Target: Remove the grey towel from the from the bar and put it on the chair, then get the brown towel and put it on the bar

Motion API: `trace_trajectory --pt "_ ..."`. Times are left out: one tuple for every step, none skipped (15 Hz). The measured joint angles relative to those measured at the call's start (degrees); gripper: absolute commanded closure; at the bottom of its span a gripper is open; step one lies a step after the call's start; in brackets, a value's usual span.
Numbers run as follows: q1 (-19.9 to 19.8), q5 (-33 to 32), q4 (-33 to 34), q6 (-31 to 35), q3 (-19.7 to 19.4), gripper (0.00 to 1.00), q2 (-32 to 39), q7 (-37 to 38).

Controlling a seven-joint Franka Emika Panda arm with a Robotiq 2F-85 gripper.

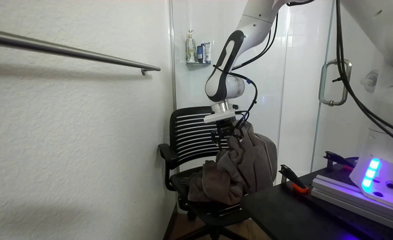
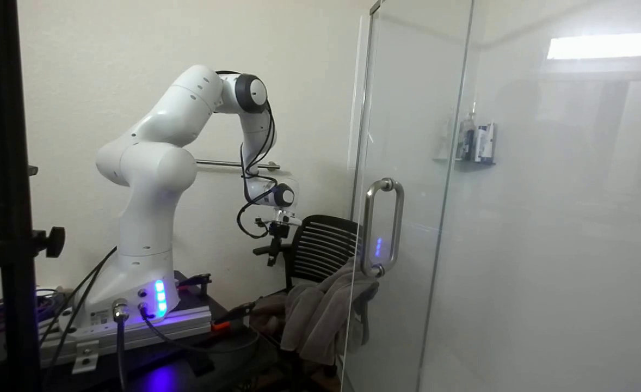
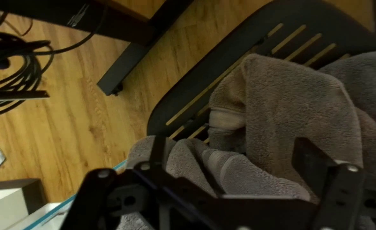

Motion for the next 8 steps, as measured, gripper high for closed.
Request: trace_trajectory --pt "-1.16 3.11 0.64 2.06 1.03 0.0 0.98 -0.89" --pt "-2.27 6.34 1.3 4.65 2.15 0.0 2.5 -1.75" --pt "-3.09 9.04 1.93 7.45 3.15 0.0 4.24 -2.29" --pt "-3.4 10.99 2.52 10.73 3.8 0.0 6.29 -2.46" --pt "-3.29 12.16 3.03 14.04 4.03 0.0 8.34 -2.45" --pt "-2.98 12.89 3.63 16.87 4.07 0.0 10.48 -2.32" --pt "-2.56 13.14 4.42 19.1 3.92 0.0 12.63 -1.9" --pt "-2.09 13.19 5.46 20.54 3.64 0.0 14.72 -1.28"
